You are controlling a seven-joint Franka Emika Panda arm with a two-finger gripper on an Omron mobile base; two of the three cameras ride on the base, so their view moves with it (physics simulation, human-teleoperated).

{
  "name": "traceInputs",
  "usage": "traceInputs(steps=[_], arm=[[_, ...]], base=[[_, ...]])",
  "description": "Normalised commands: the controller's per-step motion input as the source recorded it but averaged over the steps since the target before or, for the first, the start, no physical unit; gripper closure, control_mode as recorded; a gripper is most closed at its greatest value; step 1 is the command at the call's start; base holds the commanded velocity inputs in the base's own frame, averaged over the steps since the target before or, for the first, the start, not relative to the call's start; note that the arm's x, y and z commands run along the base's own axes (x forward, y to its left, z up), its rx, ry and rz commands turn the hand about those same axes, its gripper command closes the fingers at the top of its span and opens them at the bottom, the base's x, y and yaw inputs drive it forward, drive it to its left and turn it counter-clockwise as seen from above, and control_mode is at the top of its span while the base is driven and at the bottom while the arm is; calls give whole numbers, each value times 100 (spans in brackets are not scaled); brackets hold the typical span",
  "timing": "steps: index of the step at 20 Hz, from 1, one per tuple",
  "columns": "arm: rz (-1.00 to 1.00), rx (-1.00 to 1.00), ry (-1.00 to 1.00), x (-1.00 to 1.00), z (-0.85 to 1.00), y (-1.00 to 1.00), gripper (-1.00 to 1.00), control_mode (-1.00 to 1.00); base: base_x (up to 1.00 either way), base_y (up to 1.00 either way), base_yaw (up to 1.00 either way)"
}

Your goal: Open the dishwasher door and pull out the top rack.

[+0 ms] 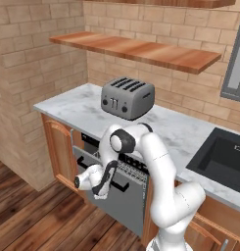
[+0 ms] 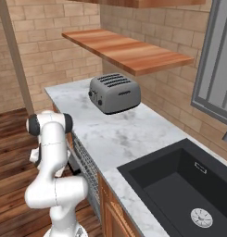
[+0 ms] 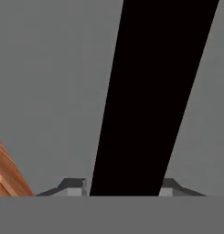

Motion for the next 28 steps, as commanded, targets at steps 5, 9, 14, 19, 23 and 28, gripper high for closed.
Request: traceInputs(steps=[5, 9, 14, 19, 23, 28], arm=[[7, 12, 15, -100, -32, 68, 100, -100], [11, 9, 18, -100, -54, 89, 100, -100], [12, 6, 19, -100, -67, 99, 100, -100], [9, 7, 17, -97, -62, 92, 100, -100], [7, 14, 11, -76, -18, 55, 100, -100], [4, 18, 3, -60, 19, 31, 100, -100]], base=[[0, 0, 0], [0, 0, 0], [0, 0, 0], [0, 0, 0], [0, 0, 0], [0, 0, 0]])
